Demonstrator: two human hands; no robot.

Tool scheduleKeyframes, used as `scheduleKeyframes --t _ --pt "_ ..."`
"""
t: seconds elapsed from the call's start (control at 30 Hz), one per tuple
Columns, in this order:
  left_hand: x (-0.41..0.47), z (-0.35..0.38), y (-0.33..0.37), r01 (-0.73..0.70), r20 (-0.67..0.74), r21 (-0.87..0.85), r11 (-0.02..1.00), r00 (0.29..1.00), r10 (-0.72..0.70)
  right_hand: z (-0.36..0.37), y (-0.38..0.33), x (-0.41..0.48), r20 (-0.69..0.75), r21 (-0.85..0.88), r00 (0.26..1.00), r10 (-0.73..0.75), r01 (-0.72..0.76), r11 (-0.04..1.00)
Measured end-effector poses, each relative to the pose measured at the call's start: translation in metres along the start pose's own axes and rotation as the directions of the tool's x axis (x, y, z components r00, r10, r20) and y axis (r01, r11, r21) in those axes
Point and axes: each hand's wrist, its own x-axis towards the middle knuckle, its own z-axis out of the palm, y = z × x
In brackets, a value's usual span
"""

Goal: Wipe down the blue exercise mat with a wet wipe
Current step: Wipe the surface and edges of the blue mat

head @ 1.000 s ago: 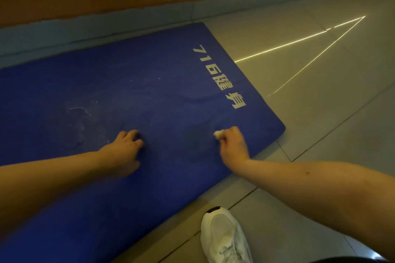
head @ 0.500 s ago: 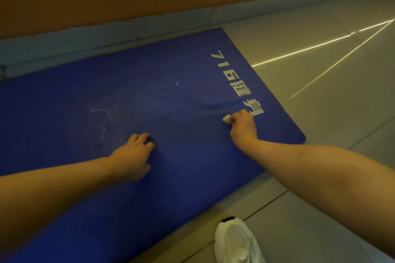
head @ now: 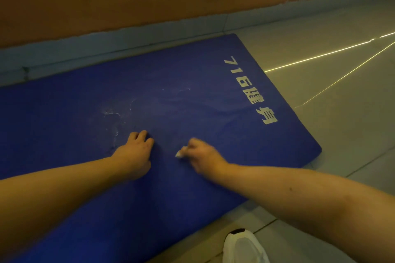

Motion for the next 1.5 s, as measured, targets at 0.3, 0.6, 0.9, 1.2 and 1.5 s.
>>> scheduleKeyframes --t 0.3,0.6,0.9,1.2,1.5 --pt "-0.003 -0.007 -0.004 -0.01 -0.008 -0.013 1.0 1.0 0.01 -0.068 0.068 0.043 -0.351 0.058 0.742 0.572 -0.592 0.804" --pt "0.002 -0.004 0.001 0.016 -0.04 0.015 1.0 0.999 -0.016 0.018 -0.026 0.047 0.074 0.051 0.997 -0.011 0.007 0.999" --pt "-0.004 -0.004 -0.011 -0.038 0.01 0.034 0.999 0.999 0.038 -0.078 0.093 0.087 -0.288 -0.29 0.854 0.434 -0.51 0.81" --pt "0.0 -0.008 -0.01 -0.026 0.018 0.006 1.0 0.999 0.026 0.009 -0.008 0.074 -0.189 -0.011 0.97 0.151 -0.156 0.988" --pt "0.02 -0.024 -0.026 -0.057 0.002 -0.032 0.998 0.998 0.057 -0.012 -0.027 0.058 0.321 -0.239 0.941 0.104 -0.025 0.971"
